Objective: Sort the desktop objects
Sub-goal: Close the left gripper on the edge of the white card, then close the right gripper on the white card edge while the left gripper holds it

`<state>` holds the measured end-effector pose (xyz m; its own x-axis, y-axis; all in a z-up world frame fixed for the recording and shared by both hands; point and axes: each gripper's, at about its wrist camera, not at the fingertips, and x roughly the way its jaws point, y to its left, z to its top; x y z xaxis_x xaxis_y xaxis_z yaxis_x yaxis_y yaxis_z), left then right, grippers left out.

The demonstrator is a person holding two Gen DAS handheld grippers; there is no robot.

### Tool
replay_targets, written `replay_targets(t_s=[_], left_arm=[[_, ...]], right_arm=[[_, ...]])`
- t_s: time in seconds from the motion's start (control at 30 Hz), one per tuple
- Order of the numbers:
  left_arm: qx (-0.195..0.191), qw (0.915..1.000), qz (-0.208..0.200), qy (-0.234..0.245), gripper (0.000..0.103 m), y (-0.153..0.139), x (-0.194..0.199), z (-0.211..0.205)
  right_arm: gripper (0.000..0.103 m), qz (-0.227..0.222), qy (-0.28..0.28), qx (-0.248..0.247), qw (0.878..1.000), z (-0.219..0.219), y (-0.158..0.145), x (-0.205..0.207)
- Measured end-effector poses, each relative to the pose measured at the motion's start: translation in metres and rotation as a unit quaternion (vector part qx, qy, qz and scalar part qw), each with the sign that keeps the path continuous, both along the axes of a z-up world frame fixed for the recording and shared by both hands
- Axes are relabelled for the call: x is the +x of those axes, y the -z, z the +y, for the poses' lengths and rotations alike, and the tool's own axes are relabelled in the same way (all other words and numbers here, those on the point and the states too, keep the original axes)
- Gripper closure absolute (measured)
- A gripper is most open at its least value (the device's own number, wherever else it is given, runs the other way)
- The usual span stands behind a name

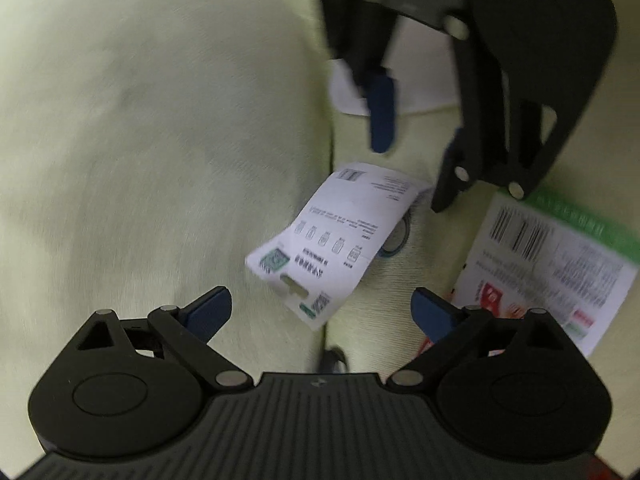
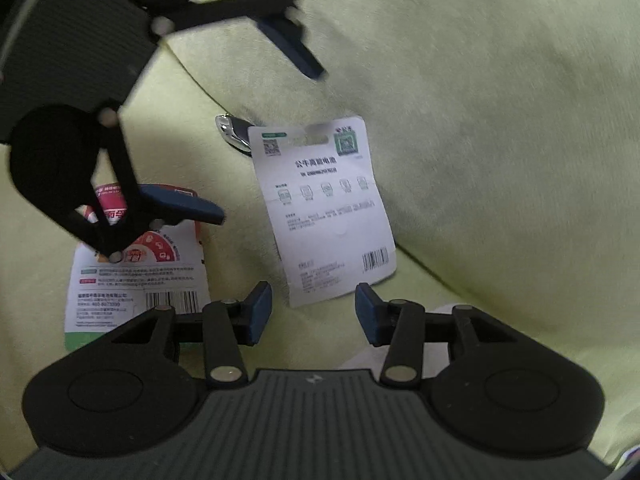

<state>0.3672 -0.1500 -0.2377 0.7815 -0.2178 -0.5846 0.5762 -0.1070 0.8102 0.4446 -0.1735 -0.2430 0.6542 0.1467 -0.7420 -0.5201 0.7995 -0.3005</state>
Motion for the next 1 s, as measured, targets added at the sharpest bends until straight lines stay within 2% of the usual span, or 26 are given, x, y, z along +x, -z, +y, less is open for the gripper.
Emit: replay_targets(t_s=[0.1, 0.17, 0.27, 0.3, 0.33, 0.4, 0.47, 0.53, 0.63, 0.83, 1.0], left_arm=[[0.029, 0.9991, -0.007, 0.03, 0.022, 0.009, 0.004, -0.002], [0.034, 0.9985, -0.013, 0.041, 0.036, 0.011, 0.009, -0.003], [0.032, 0.9982, -0.024, 0.045, 0.047, 0.012, 0.018, -0.004], [0.032, 0.9981, -0.021, 0.049, 0.049, 0.011, 0.019, -0.005], [0.032, 0.9981, -0.015, 0.051, 0.056, 0.011, 0.02, -0.005], [0.024, 0.9985, 0.001, 0.05, 0.071, 0.007, 0.02, -0.006], [-0.001, 0.999, 0.025, 0.037, 0.082, -0.001, 0.023, -0.006], [-0.025, 0.9983, 0.047, 0.023, 0.088, -0.009, 0.026, -0.007], [-0.05, 0.9968, 0.063, -0.002, 0.092, -0.015, 0.039, -0.009], [-0.1, 0.9891, 0.094, -0.053, 0.094, -0.027, 0.066, -0.012], [-0.11, 0.9881, 0.094, -0.052, 0.092, -0.028, 0.073, -0.013]], right_arm=[[0.061, -0.011, -0.009, -0.021, 1.0, 0.005, 0.0, 0.002], [0.061, -0.017, -0.015, -0.034, 0.999, 0.007, 0.001, 0.002], [0.063, -0.03, -0.021, -0.052, 0.998, 0.01, 0.003, 0.002], [0.066, -0.035, -0.022, -0.058, 0.997, 0.011, 0.004, 0.002], [0.069, -0.036, -0.022, -0.061, 0.997, 0.011, 0.004, 0.002], [0.088, -0.032, -0.012, -0.058, 0.998, 0.009, 0.002, 0.001], [0.09, -0.04, 0.003, -0.051, 0.998, 0.004, -0.003, -0.001], [0.091, -0.053, 0.023, -0.033, 0.998, -0.004, -0.011, -0.003], [0.091, -0.056, 0.048, 0.0, 0.997, -0.018, -0.022, 0.006], [0.091, -0.052, 0.022, -0.021, 0.998, -0.025, -0.017, 0.031], [0.091, -0.038, -0.035, -0.094, 0.994, -0.026, 0.003, 0.037]])
